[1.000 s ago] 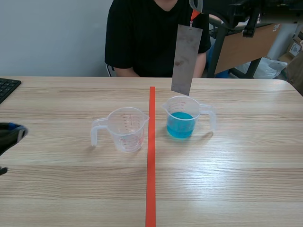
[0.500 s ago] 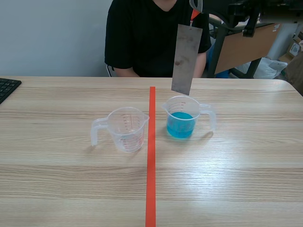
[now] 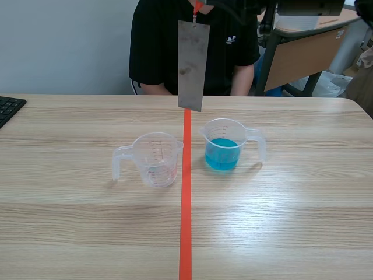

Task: Do the redox reaction experiment.
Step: 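Put the plate into the left beaker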

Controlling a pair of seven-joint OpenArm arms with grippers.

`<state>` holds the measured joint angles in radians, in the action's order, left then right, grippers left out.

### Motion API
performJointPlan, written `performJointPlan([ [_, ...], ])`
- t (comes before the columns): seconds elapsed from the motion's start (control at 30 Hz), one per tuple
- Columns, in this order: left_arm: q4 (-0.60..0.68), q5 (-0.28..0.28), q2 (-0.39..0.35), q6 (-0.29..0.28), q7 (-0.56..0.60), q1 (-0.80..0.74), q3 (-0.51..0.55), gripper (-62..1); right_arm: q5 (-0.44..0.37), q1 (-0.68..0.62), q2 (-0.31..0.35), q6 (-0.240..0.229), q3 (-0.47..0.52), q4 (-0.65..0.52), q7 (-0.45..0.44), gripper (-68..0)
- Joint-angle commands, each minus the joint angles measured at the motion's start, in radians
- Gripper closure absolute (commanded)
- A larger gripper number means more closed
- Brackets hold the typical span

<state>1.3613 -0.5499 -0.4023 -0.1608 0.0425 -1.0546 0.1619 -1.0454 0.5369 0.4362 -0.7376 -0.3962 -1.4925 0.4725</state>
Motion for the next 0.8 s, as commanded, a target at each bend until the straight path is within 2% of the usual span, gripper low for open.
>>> performJointPlan([
  [0.0, 0.011, -0.003, -0.008, -0.006, -0.022, 0.014, 0.005, -4.7, 0.003, 0.031, -0.018, -0.008, -0.008, -0.023, -0.018, -1.3],
  [0.27, -0.021, -0.004, -0.009, -0.006, -0.04, 0.078, 0.005, -4.7, 0.089, 0.031, -0.085, -0.008, -0.071, -0.023, -0.019, -1.3],
  [0.77, -0.021, -0.004, -0.016, -0.006, -0.04, 0.119, -0.04, -4.7, 0.161, 0.028, -0.149, -0.008, -0.13, -0.022, -0.039, -1.3],
])
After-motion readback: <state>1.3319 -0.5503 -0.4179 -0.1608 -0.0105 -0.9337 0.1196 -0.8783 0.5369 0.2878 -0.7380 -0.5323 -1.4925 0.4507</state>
